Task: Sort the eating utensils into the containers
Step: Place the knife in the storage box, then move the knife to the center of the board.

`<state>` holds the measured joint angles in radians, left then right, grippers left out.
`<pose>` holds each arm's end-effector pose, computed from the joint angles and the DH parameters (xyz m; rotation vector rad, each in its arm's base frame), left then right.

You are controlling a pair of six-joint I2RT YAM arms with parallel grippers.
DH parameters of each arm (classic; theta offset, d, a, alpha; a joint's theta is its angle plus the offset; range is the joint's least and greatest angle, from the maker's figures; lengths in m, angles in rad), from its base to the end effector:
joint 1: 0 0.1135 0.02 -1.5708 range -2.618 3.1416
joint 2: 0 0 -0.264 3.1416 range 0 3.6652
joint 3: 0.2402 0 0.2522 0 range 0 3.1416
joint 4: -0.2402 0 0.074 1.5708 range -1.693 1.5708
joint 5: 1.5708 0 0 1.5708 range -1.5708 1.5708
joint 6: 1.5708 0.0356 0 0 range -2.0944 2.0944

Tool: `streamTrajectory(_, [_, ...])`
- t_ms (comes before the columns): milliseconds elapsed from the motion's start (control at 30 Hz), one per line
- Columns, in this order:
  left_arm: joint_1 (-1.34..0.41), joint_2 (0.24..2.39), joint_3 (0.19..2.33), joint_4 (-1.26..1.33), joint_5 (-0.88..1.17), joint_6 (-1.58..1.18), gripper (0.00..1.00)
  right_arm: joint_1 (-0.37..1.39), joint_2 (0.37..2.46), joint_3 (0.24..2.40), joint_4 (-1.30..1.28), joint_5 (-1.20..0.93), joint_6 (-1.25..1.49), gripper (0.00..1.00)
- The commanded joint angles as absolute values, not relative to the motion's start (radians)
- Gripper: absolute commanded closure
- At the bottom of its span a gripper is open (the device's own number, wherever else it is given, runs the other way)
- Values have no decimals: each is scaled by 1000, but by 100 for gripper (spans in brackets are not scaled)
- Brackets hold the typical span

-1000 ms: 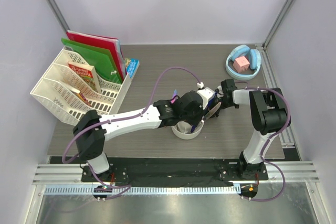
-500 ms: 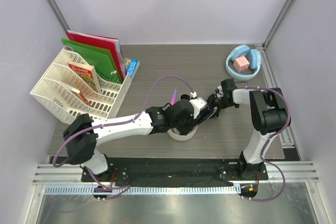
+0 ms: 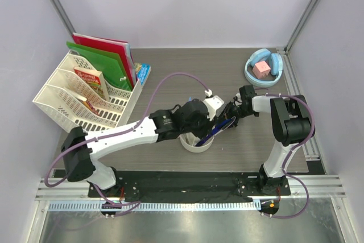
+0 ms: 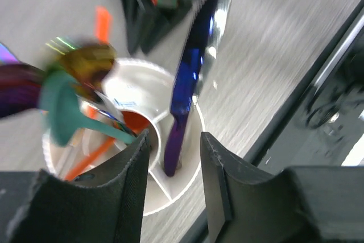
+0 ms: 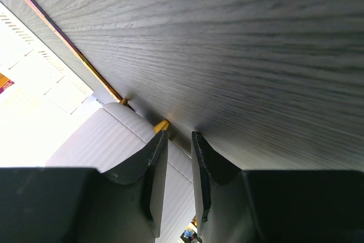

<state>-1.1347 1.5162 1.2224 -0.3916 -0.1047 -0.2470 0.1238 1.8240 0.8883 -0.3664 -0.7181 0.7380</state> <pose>0.1479 -0.3085 0.2943 0.9468 2.1258 -0.6088 0.3013 0.0611 0.1103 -0.7257 -2.7678 -1.1358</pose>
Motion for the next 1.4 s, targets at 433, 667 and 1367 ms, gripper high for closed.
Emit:
streamTrajectory(433, [-678, 1359, 1298, -589, -227, -347, 51, 77, 1799, 933, -494, -615, 644, 71])
streamTrajectory(667, [-594, 1649, 1382, -552, 71, -339, 48, 14, 1784, 931, -552, -615, 626, 71])
streamTrajectory(1367, [-623, 2109, 1649, -741, 224, -250, 52, -41, 1965, 1069, -601, -650, 589, 70])
